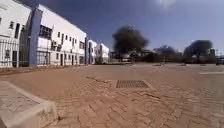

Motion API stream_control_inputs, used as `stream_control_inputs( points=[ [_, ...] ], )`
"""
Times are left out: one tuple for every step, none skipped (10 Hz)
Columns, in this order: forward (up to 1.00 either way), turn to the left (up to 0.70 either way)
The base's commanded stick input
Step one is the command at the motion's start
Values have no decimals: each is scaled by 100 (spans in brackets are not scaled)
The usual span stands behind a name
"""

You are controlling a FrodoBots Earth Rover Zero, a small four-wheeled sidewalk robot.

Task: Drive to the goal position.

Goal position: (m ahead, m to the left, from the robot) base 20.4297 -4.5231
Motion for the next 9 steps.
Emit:
stream_control_inputs(
  points=[
    [70, 0],
    [70, 0],
    [70, 0],
    [85, 0],
    [85, 0],
    [85, 0],
    [85, 0],
    [85, 8],
    [85, 22]
  ],
)
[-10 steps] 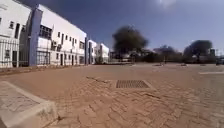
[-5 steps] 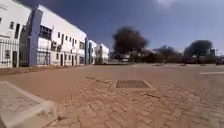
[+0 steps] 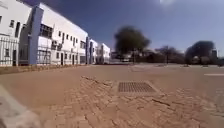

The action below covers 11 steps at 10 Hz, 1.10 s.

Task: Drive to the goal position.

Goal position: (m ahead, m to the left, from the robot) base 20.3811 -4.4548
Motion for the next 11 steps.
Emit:
stream_control_inputs(
  points=[
    [85, 31],
    [85, 14],
    [85, 0],
    [85, 0],
    [85, 0],
    [85, 0],
    [85, 0],
    [85, 0],
    [85, 0],
    [85, 0],
    [85, 0]
  ],
)
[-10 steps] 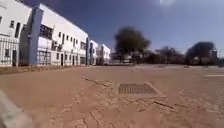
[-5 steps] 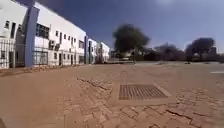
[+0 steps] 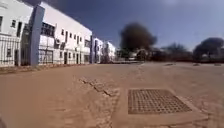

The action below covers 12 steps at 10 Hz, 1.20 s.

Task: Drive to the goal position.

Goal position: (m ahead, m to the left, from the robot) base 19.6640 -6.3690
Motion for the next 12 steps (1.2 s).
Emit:
stream_control_inputs(
  points=[
    [85, 0],
    [85, 0],
    [85, 3],
    [85, 1],
    [85, 0],
    [85, 0],
    [85, 0],
    [85, 0],
    [85, 0],
    [85, 0],
    [85, 0],
    [85, 0]
  ],
)
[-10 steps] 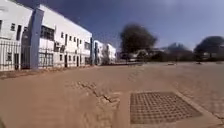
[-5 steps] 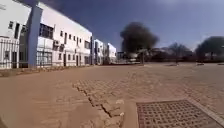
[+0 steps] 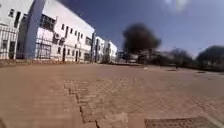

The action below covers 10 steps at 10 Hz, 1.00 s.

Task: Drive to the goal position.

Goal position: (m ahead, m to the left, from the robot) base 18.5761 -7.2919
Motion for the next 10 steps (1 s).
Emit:
stream_control_inputs(
  points=[
    [85, 0],
    [85, 0],
    [85, 0],
    [85, 0],
    [85, 0],
    [85, 0],
    [85, 0],
    [85, 0],
    [85, 0],
    [85, 0]
  ],
)
